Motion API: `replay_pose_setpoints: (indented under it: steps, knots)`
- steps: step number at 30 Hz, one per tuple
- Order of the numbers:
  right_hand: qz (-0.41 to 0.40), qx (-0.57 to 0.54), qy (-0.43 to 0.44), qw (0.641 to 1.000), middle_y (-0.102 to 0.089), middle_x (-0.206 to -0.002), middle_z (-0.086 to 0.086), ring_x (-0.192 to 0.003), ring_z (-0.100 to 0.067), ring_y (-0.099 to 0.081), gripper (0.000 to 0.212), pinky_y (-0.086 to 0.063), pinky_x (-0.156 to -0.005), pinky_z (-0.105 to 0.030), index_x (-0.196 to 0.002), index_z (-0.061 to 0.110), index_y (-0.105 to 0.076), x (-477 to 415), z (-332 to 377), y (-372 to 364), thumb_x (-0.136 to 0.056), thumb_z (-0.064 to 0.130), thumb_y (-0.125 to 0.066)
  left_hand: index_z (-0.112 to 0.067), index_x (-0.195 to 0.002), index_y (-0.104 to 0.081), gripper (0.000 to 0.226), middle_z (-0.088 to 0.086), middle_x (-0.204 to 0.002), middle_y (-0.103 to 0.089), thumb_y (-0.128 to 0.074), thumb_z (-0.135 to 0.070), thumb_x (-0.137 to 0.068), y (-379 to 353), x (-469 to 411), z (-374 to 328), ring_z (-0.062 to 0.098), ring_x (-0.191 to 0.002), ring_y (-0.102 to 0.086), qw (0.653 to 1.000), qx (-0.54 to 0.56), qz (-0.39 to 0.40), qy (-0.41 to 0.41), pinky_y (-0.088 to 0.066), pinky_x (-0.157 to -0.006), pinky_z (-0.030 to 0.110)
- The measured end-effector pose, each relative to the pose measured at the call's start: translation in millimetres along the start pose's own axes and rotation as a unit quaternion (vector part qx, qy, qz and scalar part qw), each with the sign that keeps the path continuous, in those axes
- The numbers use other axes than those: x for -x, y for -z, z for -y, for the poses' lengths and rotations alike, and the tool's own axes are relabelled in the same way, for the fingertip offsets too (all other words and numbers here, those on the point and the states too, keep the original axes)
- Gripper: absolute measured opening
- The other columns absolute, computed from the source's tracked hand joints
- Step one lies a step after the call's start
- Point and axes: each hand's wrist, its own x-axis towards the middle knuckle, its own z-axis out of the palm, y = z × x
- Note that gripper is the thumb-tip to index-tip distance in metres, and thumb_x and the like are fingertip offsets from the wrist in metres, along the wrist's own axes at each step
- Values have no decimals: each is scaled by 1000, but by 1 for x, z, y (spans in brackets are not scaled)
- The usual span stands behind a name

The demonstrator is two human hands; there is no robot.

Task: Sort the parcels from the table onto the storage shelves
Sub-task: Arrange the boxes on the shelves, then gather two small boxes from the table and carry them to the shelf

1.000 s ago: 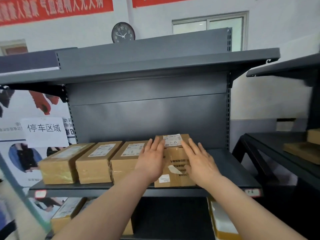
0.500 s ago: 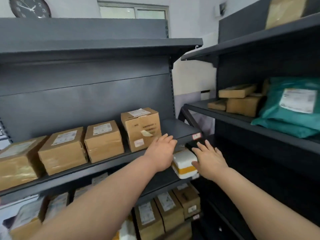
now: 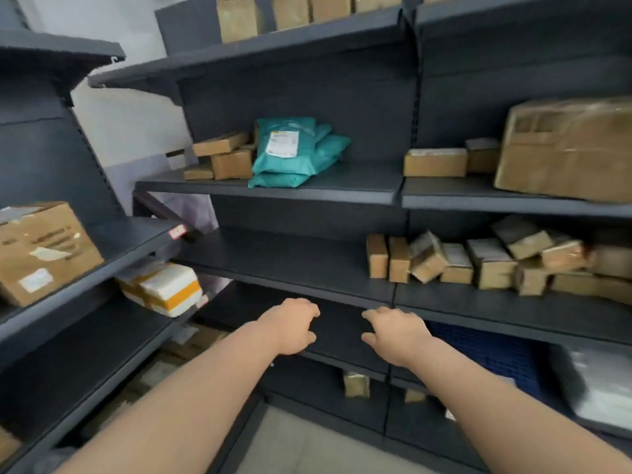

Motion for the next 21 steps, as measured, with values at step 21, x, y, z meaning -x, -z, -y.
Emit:
replay_pose_setpoints:
  steps: [21]
  knots:
    - [-7,-43,-440,897,-54,-124,-3,-117,-27,-51,40,-42,-87,-41,-128,24,-51,479,-397,-56,-96,46,-43,-22,-142,-43,51,5,-146,-45,-56,-33,-94,-68,0,-625,26,-129,-46,909,-36,95,-405,-41,-100,36]
